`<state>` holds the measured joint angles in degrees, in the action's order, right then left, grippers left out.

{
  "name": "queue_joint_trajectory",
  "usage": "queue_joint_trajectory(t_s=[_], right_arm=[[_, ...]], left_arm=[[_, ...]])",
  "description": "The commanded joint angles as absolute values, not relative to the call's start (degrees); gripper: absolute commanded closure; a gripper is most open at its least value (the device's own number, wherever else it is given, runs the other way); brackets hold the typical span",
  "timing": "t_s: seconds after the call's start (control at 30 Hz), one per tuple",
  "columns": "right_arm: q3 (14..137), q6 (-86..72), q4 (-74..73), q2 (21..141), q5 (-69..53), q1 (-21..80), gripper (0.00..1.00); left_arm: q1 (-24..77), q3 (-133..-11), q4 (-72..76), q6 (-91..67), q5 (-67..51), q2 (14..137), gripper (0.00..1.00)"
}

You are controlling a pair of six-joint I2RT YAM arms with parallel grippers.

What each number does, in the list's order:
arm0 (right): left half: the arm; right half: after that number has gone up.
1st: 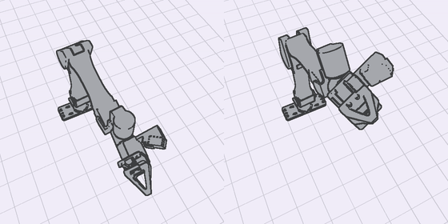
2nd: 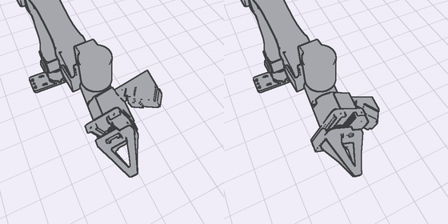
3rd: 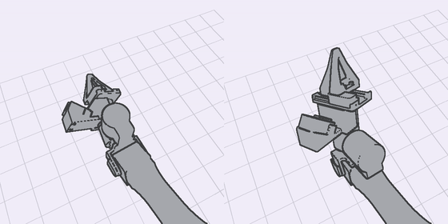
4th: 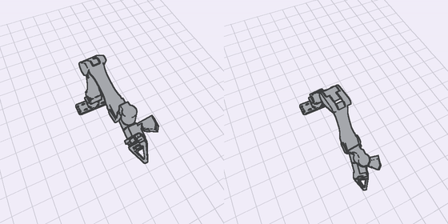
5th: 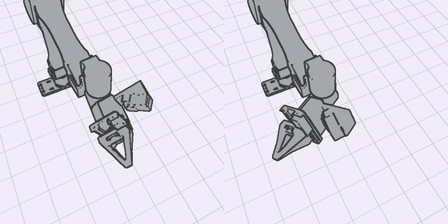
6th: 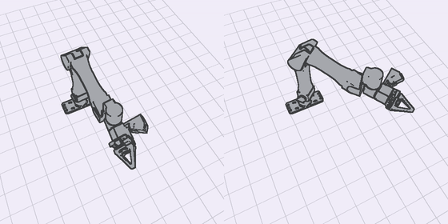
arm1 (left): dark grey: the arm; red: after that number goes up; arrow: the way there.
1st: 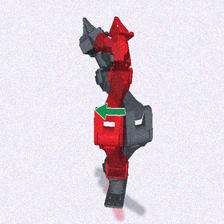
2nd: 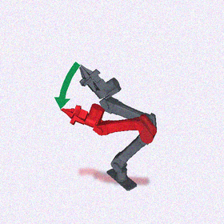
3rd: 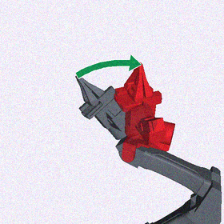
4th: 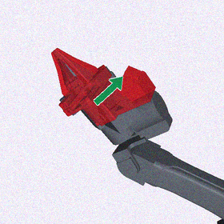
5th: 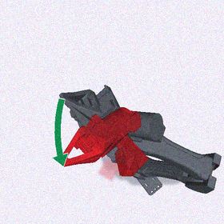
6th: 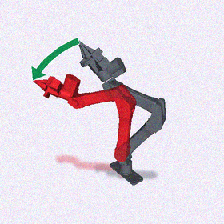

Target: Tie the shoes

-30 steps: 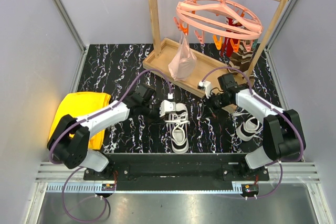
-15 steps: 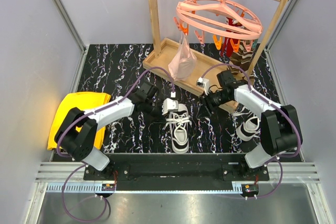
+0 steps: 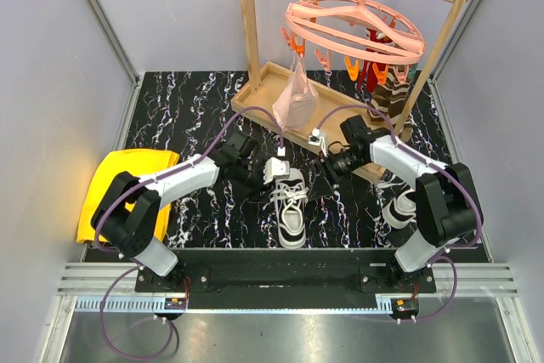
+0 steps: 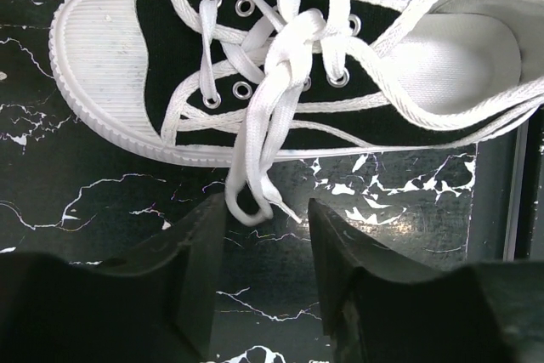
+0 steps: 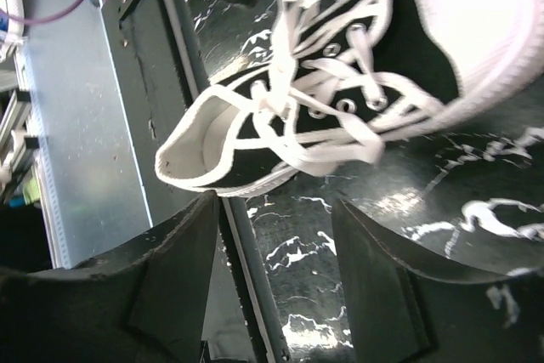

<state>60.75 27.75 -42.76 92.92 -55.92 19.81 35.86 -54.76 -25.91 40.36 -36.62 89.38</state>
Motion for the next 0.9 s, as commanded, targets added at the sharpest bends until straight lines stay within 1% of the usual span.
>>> queue_joint_trajectory(t_s=[0.0,0.03,0.1,0.2,0.4,0.53,0.57,0.63,0.67,0.8,0.87], right_arm=[[61.8,28.3,-41.9,94.3,-55.4,23.0,0.27],[62.0,27.9,-41.4,94.9,-55.6,23.2,0.22],[62.1,27.0,-39.1,95.6,-54.4,23.9,0.16],[62.8,27.3,-39.0,97.8,-53.6,24.9,0.16],[63.5,26.7,-37.4,99.1,-54.9,25.9,0.21],[64.5,25.6,-38.5,96.8,-57.8,26.4,0.32],[65.0,25.2,-38.7,96.2,-59.0,26.5,0.39],[65.5,23.8,-38.8,94.9,-59.8,27.5,0.47],[65.8,23.5,-38.8,94.7,-60.2,27.9,0.53],[66.6,22.5,-38.9,94.7,-61.1,30.1,0.65],[67.4,22.5,-39.5,95.2,-61.2,31.2,0.65]], left_arm=[[35.8,-56.9,-24.3,39.8,-37.5,89.0,0.52],[35.7,-57.0,-24.2,39.6,-37.4,88.8,0.52],[35.8,-56.7,-24.3,39.4,-37.3,88.4,0.51],[35.8,-56.6,-24.2,39.0,-37.1,87.5,0.51],[35.5,-55.5,-23.9,38.5,-35.9,85.7,0.51],[34.9,-54.1,-23.2,36.7,-35.2,83.9,0.51],[34.5,-53.7,-23.1,36.4,-35.3,83.5,0.51],[34.0,-53.1,-22.9,35.4,-35.1,82.2,0.51],[33.6,-52.5,-22.9,35.3,-35.0,81.7,0.51],[32.6,-51.3,-23.7,35.9,-34.5,79.9,0.52],[32.0,-51.2,-24.3,37.1,-34.4,79.3,0.52]])
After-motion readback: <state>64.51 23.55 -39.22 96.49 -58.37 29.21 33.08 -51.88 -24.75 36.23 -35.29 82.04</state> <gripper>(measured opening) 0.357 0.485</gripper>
